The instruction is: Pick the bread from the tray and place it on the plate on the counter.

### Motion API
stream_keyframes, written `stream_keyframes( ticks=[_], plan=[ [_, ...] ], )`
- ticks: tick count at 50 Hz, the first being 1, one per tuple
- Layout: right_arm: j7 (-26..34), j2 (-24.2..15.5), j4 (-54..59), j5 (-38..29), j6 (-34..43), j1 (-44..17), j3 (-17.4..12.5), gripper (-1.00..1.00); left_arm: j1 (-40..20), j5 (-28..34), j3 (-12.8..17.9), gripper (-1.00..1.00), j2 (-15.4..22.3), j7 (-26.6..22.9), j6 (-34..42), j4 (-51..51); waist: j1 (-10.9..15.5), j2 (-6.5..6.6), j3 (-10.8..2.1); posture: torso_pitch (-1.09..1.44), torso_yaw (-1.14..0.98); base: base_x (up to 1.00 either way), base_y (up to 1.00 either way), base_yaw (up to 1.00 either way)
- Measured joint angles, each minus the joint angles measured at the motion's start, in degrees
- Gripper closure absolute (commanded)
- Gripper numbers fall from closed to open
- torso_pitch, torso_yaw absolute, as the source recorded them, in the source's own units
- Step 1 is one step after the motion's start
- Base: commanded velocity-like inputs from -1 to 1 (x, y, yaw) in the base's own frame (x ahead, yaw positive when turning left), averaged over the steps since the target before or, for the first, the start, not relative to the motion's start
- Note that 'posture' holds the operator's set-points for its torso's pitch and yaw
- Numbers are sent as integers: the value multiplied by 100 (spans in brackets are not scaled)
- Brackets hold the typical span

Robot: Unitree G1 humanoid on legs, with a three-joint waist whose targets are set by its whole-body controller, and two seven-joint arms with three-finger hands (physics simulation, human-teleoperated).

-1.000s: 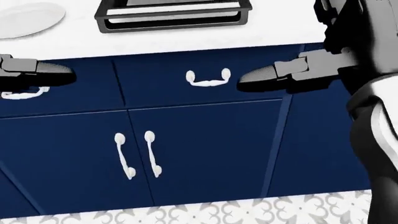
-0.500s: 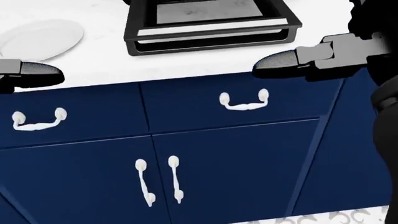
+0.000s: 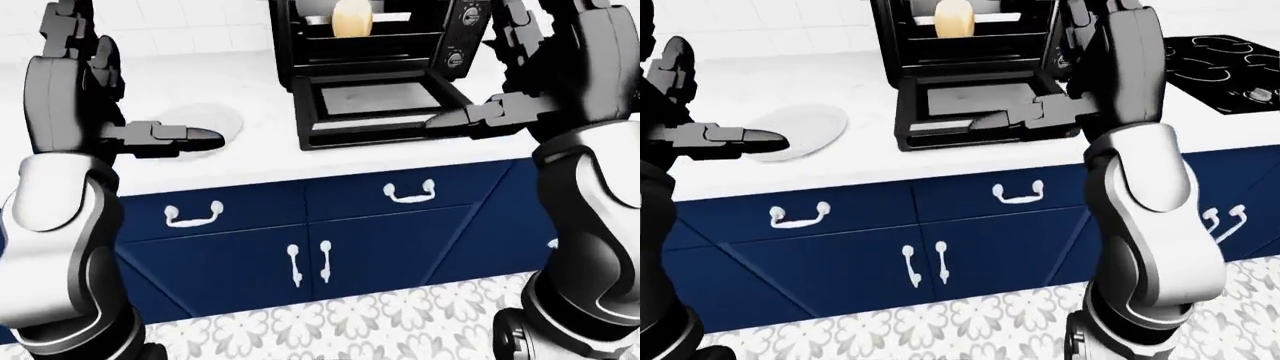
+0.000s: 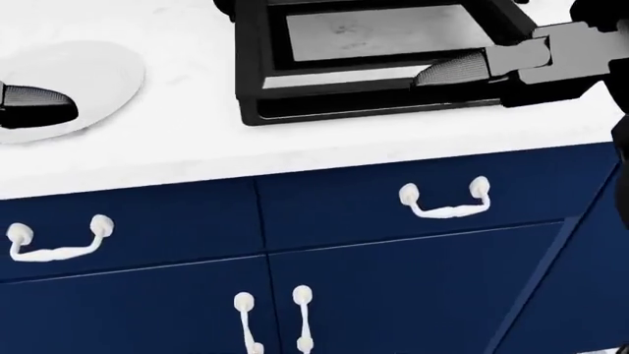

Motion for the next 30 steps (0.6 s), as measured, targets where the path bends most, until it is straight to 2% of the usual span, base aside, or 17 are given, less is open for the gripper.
stream_keyframes(
  ticks=[2, 5, 6, 8, 9, 11, 12, 15, 17, 20, 22, 23, 26, 30],
  plan=[
    [-3, -2, -29, 85, 122, -9, 94, -100, 110, 4, 50, -100, -10, 23, 66, 50, 22, -21, 86, 0, 0, 0, 0, 0],
    [8, -44, -11, 163, 209, -72, 166, -100, 136, 1, 72, -100, -1, 55, 160, 140, 79, -50, 110, 0, 0, 0, 0, 1],
    [6, -60, -21, 172, 215, -92, 155, -100, 136, -4, 69, -100, -3, 62, 157, 133, 90, -103, 106, 0, 0, 0, 0, 15],
    [-4, -78, -29, 165, 211, -93, 129, -100, 167, -25, 40, -100, -30, 66, 143, 111, 68, -245, 12, 0, 0, 0, 0, 29],
    [-9, -98, -41, 152, 192, -90, 107, -100, 181, -40, 22, -100, -49, 64, 131, 81, 54, -254, -24, 0, 0, 0, 0, 34],
    [-27, -129, -71, 112, 137, -78, 23, -100, 178, -75, -34, -100, -68, 51, 91, 12, 10, -113, -118, 0, 0, 2, 0, 39],
    [-42, -136, -75, 88, 111, -74, -29, -100, 156, -92, -64, -100, -67, 40, 55, -17, -7, -86, -141, 0, 0, 10, 0, 52],
    [-87, -139, -99, 73, 80, -22, -145, -100, 146, -119, -106, -100, -58, 8, -81, -81, 12, -162, -178, 0, 0, 12, 0, 57],
    [-94, -144, -99, 87, 53, -33, -111, -100, 161, -99, -55, -100, -51, 15, -117, -69, 24, -126, -175, 0, 0, 12, 0, 56],
    [-85, -130, -138, 136, 16, -4, -56, -100, 198, -40, -17, -100, -61, 43, -128, -29, -6, 20, -112, 0, 0, 12, 0, 57],
    [-81, -122, -114, 161, 17, 12, -37, -100, 208, -18, -22, -100, -66, 45, -108, -1, -17, 210, -135, 0, 0, 12, 0, 54],
    [-75, -110, -103, 156, 33, 39, 13, -100, 228, -6, -9, -100, -57, 45, -102, 25, 28, 183, -120, 0, 0, 0, 0, 0],
    [-15, -39, -9, 166, 106, 111, 212, -100, 318, 67, 119, -100, -63, 83, -43, 64, 20, 144, 47, 0, 0, 0, 0, 0],
    [-115, -3, 177, 217, 188, 45, 31, -100, 200, 66, 11, -100, -47, 58, 30, 124, -41, 11, 108, 0, 0, 0, 0, 0]
  ],
)
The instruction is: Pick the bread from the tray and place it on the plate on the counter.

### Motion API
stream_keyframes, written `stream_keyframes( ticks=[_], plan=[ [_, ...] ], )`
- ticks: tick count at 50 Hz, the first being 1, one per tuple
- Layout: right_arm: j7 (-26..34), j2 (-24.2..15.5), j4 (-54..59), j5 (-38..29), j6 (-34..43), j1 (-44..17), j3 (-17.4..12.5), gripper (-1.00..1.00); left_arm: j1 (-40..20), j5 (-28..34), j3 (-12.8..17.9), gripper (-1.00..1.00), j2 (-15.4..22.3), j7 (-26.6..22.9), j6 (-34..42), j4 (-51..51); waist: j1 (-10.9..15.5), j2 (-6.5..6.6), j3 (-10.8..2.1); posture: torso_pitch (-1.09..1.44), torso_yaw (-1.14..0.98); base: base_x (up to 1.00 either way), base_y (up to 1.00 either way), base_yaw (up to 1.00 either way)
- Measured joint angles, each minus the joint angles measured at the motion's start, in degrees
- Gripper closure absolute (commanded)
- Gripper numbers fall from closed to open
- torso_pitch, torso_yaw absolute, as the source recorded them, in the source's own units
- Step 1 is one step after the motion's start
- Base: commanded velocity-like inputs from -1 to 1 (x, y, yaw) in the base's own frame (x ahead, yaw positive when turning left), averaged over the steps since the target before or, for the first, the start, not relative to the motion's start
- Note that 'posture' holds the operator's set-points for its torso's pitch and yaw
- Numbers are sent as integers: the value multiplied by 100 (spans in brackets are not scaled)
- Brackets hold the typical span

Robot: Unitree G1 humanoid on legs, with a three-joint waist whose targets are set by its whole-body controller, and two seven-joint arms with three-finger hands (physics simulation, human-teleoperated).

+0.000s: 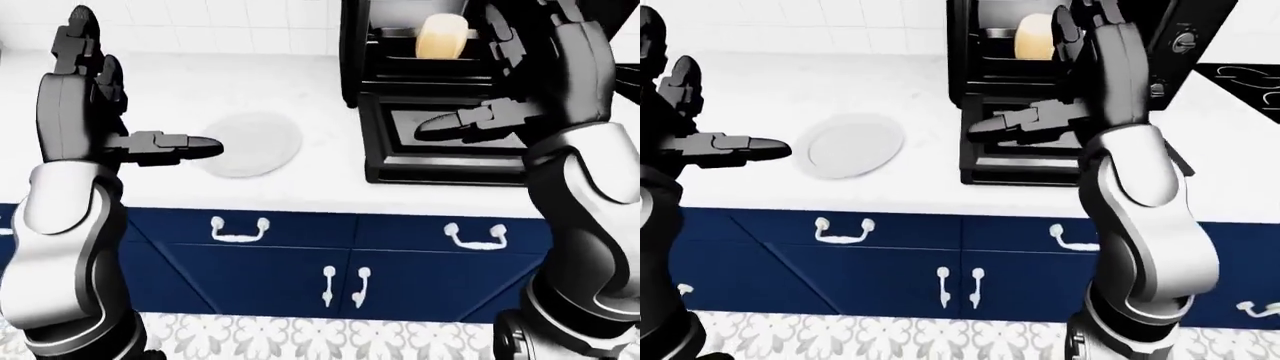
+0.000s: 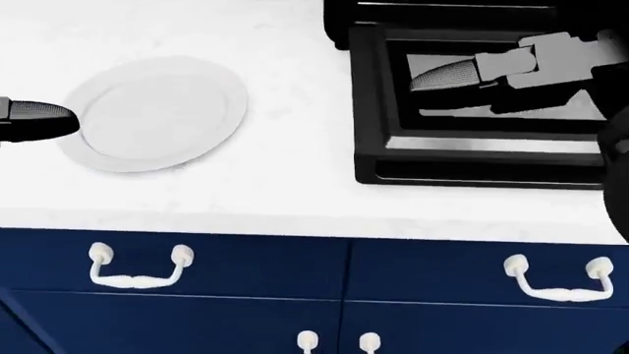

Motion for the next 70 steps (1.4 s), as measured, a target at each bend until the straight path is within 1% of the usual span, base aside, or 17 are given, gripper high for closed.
stream_keyframes(
  ticks=[4, 11, 15, 18, 20, 22, 23, 26, 28, 31, 37, 44, 51, 58, 62, 65, 70],
  plan=[
    [-75, -135, -98, -68, -163, -44, -51, -100, -102, -16, -37, -100, 5, -30, -69, -82, 73, -248, -105, 0, 0, 1, 0, 0],
    [-69, -142, -78, -65, -197, -37, -101, -100, -152, -26, -172, -100, -25, -91, -21, -27, -3, 151, -151, 0, 0, 22, 0, 0],
    [-94, -88, -203, -20, -269, -21, -75, -100, -127, 18, -35, -100, 27, -86, -73, -163, 13, 44, -210, 0, 0, 22, 0, 0],
    [-91, -102, -241, 64, -244, -28, -54, -100, -125, 70, 9, -100, 34, -57, -47, -129, 16, 52, -302, 0, 0, 3, 0, 0],
    [-105, -137, -222, 89, -227, -35, -85, -100, -179, 84, -22, -100, 34, -55, -78, -122, 19, -108, -280, 0, 0, 3, 2, 0],
    [-102, -136, -163, 79, -199, 91, -73, -100, -40, 76, -116, -100, -72, -74, -65, -64, -15, -25, -142, 0, 0, 9, 7, 0],
    [-103, -125, -109, 66, -175, 131, -68, -100, -12, 56, -174, -100, -88, -98, -18, -3, -28, -70, -97, 0, 0, 9, 8, 0],
    [-130, -106, -54, 48, -133, 104, -112, -100, -48, 13, -212, -100, -68, -152, 46, 9, -24, -199, -111, 0, 0, 4, 2, 0],
    [-158, -124, -163, 77, -182, 40, -149, -100, -112, 24, -118, -100, -23, -147, 3, -96, -27, -145, -76, 0, 0, 0, 0, 0],
    [-199, -130, -286, 146, -239, 11, -177, -100, -123, 58, -17, -100, 15, -109, -73, -179, -79, 100, -118, 0, 0, 0, 0, 0],
    [-180, -132, -167, 165, -231, 105, 39, -100, 15, 94, -10, -100, -27, -74, -47, -43, 37, -138, -159, 0, 0, 0, 0, 0],
    [-121, -100, -212, 86, -191, 35, -50, -100, 50, 76, -27, -100, -47, -95, -91, -60, 62, -140, -203, 0, 0, 0, 0, 0],
    [-214, -332, 73, 145, 204, -366, -150, -100, -1, 41, -21, -100, -41, -94, -158, -26, 63, -81, -211, 0, 0, 0, 0, 0],
    [-290, -1064, 471, 224, 822, -986, -400, -100, 41, -28, -4, -100, -38, -59, -231, 41, 56, -94, -189, 0, 0, 0, 0, 0],
    [-365, -1316, 1031, -104, 1073, -1251, -200, -100, 26, -32, -29, -100, -38, -39, -264, 102, 38, -114, -188, 0, 0, 0, 0, 0],
    [-369, -1327, 1437, -452, 1346, -1464, -50, -100, 27, -50, -19, -100, -28, -40, -263, 70, 33, -106, -168, 0, 0, 0, 0, 0],
    [-393, -1374, 2176, -1123, 2177, -2358, 319, -100, 65, -63, -1, -100, -37, -23, -306, 59, 46, -42, -135, 0, 0, 0, 0, 0]
  ],
)
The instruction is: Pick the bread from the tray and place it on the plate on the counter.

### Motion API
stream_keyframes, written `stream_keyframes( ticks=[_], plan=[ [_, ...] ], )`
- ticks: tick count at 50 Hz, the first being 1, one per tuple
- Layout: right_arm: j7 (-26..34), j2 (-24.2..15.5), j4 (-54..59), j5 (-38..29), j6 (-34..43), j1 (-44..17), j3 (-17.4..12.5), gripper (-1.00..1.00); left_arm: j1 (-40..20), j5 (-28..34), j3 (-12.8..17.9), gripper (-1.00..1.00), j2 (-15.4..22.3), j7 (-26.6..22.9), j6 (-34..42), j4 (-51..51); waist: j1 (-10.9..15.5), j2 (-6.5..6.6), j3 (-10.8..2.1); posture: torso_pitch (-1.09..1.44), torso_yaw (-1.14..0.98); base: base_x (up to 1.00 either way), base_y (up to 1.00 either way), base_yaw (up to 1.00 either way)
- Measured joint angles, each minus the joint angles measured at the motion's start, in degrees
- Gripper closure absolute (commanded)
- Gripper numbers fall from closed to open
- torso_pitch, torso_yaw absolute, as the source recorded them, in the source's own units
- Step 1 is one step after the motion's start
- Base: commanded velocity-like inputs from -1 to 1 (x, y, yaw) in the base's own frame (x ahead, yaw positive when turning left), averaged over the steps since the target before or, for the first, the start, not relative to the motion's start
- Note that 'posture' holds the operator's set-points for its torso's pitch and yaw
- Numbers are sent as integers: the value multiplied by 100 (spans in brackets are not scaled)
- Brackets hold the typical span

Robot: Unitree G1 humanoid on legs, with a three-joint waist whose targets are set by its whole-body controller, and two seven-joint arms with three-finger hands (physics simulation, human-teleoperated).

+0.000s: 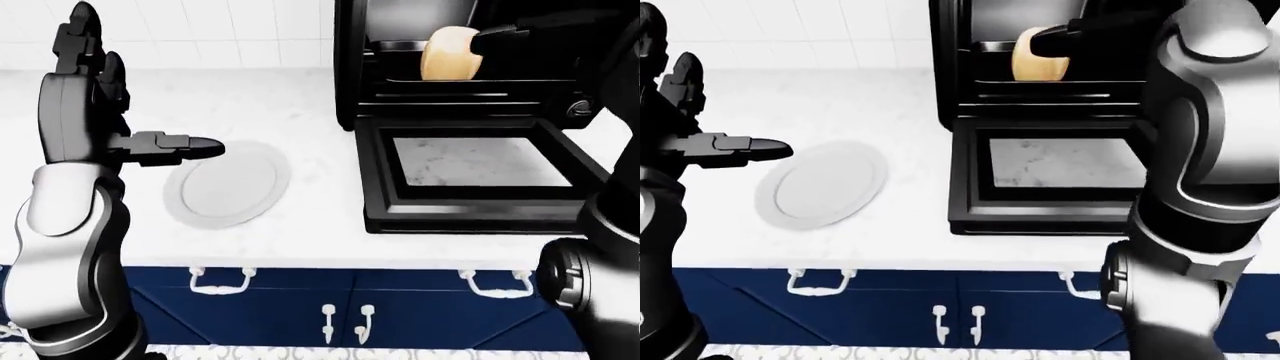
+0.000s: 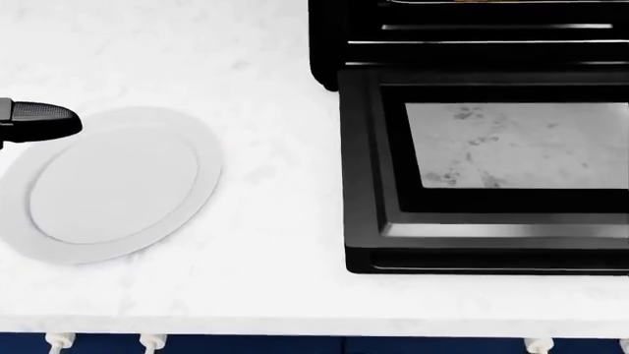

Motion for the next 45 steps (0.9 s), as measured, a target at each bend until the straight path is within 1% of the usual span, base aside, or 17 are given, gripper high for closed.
stream_keyframes(
  ticks=[2, 5, 8, 11, 13, 17, 22, 25, 28, 32, 45],
  plan=[
    [103, 7, 288, -236, 380, -436, 97, -100, 35, -13, 6, -100, -12, 0, -19, -6, -5, 5, -5, 0, 0, 0, 0, 0],
    [310, 47, 540, -516, 717, -865, 158, -100, 95, -49, 47, -100, -9, -6, -13, -67, -8, -6, -12, 0, 0, 0, 0, 0],
    [520, 103, 728, -768, 845, -1008, 244, -100, 139, -72, 90, -100, -13, 6, -27, -102, -4, -21, -27, 0, 0, 0, 0, 0],
    [777, 91, 927, -1005, 896, -998, 422, -100, 155, -86, 108, -100, -3, 24, -46, -98, 4, -23, -19, 0, 0, 0, 0, 0],
    [933, 143, 1156, -1192, 810, -992, 488, -100, 167, -88, 114, -100, -2, 38, -60, -81, 2, -10, -11, 0, 0, 0, 0, 0],
    [1192, 319, 1727, -1569, 517, -1054, 502, -100, 170, -100, 86, -100, 4, 39, -47, -61, 1, 28, 6, 0, 0, 0, 0, 0],
    [1403, 452, 2602, -1954, -34, -1246, 389, -100, 98, -129, 73, -100, 30, 36, 11, -84, 1, 61, 2, 0, 0, 0, 0, 0],
    [1412, 540, 2982, -2121, -362, -1357, 257, -100, 80, -132, 78, -100, 40, 46, 23, -103, -7, 77, -12, 0, 0, 0, 0, 0],
    [1308, 644, 3291, -2153, -692, -1422, 128, -100, 85, -146, 80, -100, 41, 44, 41, -127, -11, 88, -28, 0, 0, 0, 0, 0],
    [1161, 710, 3607, -2081, -987, -1426, 69, -100, 131, -155, 103, -100, 44, 40, 24, -136, -13, 92, -39, 0, 0, 0, 0, 0],
    [662, 926, 4654, -1614, -1672, -1537, 74, -100, 280, -134, 124, -100, -7, 36, -117, -48, -17, 95, -44, 0, 0, 0, 0, 0]
  ],
)
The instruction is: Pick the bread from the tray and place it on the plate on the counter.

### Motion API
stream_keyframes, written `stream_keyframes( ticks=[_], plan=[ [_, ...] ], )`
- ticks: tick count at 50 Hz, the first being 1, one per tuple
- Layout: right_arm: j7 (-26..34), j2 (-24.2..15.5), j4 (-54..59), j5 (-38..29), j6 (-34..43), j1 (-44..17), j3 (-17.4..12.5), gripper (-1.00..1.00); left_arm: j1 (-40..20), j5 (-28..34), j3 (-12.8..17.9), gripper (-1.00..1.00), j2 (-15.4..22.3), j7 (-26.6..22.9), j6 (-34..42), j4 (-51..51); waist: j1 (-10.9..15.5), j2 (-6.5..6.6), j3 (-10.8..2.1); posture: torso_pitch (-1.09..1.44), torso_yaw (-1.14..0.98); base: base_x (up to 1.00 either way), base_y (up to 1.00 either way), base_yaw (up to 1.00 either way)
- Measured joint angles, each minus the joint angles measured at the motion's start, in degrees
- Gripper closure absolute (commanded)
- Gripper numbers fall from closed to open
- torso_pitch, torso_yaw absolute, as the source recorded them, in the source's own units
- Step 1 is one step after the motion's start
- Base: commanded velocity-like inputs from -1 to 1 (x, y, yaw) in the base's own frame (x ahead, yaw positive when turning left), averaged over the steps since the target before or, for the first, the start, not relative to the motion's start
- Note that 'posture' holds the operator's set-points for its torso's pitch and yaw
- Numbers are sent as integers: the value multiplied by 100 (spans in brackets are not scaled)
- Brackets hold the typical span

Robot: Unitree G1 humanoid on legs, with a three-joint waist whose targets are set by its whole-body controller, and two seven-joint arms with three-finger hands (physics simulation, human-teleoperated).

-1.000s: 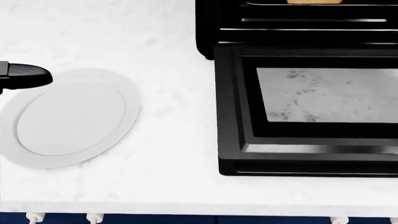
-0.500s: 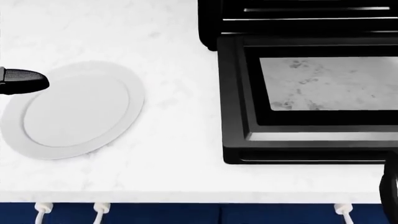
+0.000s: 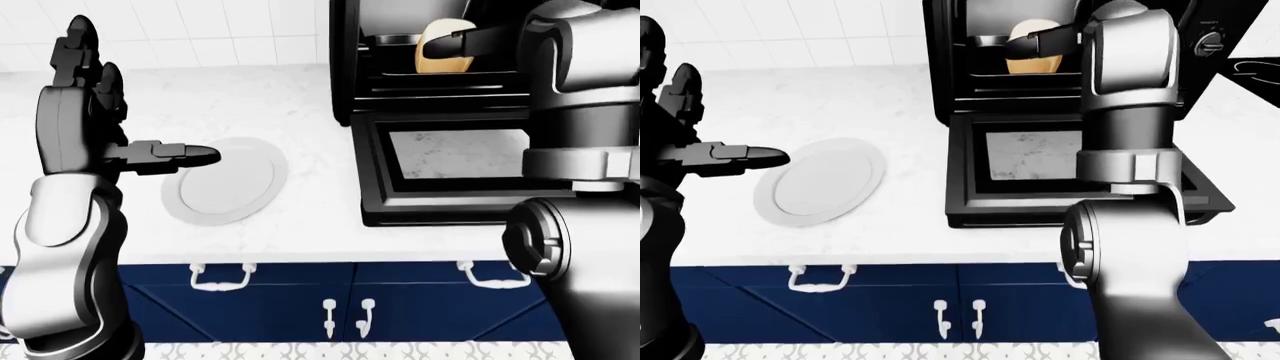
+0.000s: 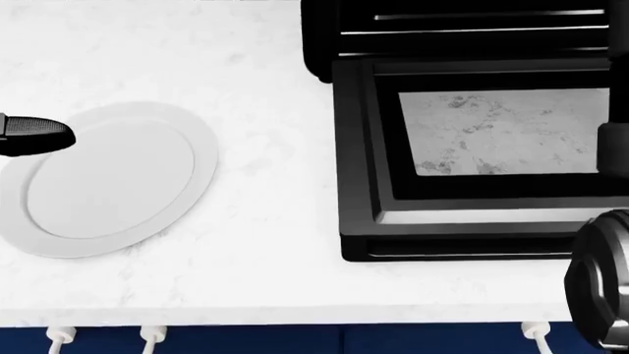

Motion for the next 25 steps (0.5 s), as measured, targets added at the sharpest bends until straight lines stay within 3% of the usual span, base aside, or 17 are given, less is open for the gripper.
stream_keyframes(
  ticks=[25],
  plan=[
    [-309, 123, 745, 399, -595, 42, 77, -100, 27, -19, 48, -100, 31, -7, -6, -42, 0, -10, -13, 0, 0, 0, 0, 0]
  ],
)
